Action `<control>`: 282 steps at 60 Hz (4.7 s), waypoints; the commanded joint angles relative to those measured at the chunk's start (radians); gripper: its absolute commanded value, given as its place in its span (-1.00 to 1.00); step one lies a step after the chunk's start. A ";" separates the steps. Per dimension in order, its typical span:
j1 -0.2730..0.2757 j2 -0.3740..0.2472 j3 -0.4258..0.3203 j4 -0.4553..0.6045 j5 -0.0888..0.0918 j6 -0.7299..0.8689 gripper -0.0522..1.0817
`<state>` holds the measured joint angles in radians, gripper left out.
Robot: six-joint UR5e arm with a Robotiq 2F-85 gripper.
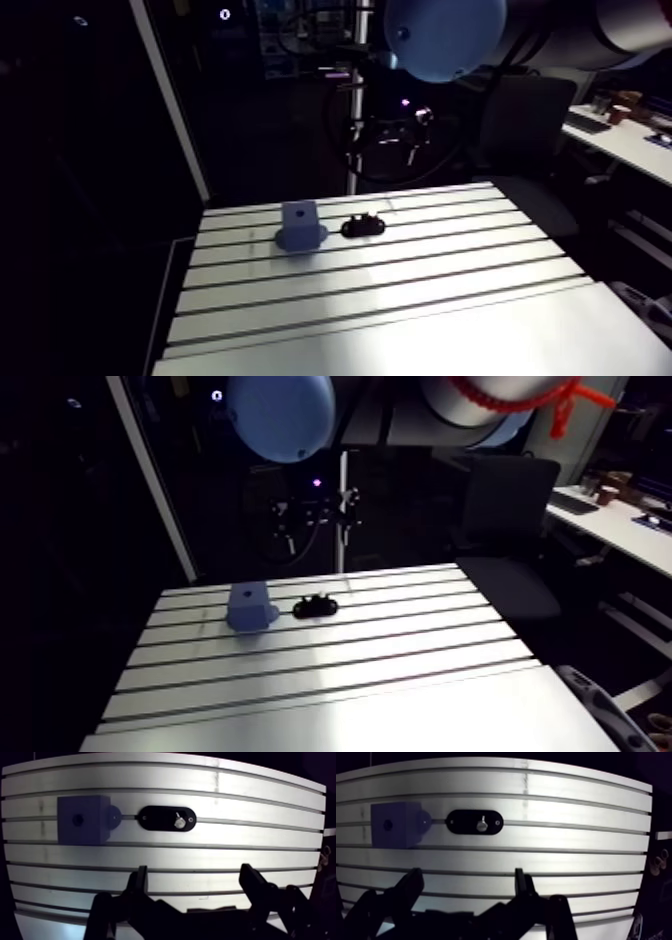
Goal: Pick up the M10 bolt and insert it into the hex recess until seated.
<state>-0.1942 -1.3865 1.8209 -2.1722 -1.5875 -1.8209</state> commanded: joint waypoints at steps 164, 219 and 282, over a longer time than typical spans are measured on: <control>-0.004 0.244 0.025 -0.236 0.024 -0.059 -0.08; -0.007 0.245 0.031 -0.237 0.022 -0.071 -0.04; -0.007 0.246 0.031 -0.237 0.021 -0.085 0.03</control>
<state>-0.2015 -1.1397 1.8540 -2.4093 -1.5655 -1.9059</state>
